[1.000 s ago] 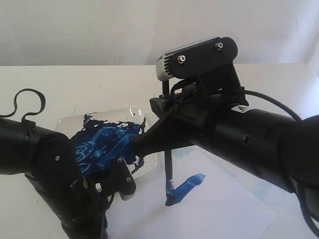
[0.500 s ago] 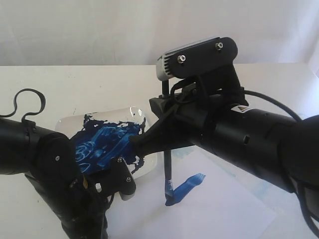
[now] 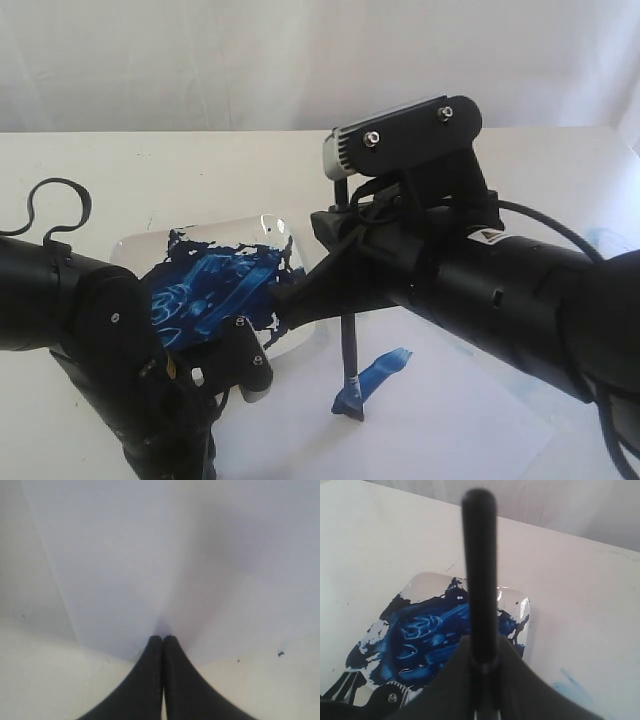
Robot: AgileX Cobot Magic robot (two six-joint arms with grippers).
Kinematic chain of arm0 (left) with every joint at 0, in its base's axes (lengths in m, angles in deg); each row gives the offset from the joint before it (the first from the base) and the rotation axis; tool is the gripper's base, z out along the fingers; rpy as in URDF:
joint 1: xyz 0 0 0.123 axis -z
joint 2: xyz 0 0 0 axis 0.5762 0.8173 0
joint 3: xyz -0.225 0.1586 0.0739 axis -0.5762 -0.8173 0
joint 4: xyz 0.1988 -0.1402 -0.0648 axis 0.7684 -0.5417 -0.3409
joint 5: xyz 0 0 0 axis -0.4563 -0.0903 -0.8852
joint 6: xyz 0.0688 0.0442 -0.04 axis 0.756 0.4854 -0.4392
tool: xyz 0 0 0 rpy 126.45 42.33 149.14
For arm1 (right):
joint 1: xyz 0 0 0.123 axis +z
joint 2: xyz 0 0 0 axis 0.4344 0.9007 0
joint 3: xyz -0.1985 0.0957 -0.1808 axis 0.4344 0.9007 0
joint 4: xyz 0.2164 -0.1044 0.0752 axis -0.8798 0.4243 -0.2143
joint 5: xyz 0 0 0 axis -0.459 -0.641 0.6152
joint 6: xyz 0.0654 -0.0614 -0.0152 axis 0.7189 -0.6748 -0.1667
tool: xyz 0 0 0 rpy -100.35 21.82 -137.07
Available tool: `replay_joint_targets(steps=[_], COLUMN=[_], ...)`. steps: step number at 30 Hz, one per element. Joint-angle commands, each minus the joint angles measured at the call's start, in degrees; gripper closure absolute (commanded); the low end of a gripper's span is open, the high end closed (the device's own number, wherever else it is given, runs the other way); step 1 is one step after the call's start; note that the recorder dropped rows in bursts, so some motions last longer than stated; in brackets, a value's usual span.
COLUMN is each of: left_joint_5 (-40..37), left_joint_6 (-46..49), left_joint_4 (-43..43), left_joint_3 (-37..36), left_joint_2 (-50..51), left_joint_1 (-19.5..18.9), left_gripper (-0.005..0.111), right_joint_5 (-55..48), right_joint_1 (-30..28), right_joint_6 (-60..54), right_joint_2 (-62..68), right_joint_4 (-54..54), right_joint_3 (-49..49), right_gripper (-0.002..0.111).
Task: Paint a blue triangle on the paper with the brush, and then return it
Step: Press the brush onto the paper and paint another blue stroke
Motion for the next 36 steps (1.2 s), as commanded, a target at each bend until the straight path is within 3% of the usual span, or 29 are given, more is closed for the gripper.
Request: replay_joint_targets(steps=[1,12,26,36], left_joint_5=[-2.62,-2.62,-2.62,-2.62], left_joint_6=[-0.15,-0.15,-0.15,-0.15], left_joint_4=[-0.48,-0.48,-0.48,-0.48], left_joint_3=[-0.53,-0.53,-0.53,-0.53], left_joint_2=[0.35,0.35,0.35,0.35], left_joint_1=[0.08,0.08,0.08,0.08], left_gripper=[0.107,0.107,0.107,0.107], right_joint_5=[0.53,2.54,3.71,3.68], right_joint_1=[0.26,0.26,0.26,0.26], right_joint_6=[0.13,-5.10,6.40,6.66], right_joint_2=[-0.85,-3.63,-2.29,-0.67], right_joint_4=[-1.82,-8.48,4.66,3.52], right_joint_3=[0.66,0.66,0.42,0.42], right_gripper=[0.108,0.108,0.108,0.108])
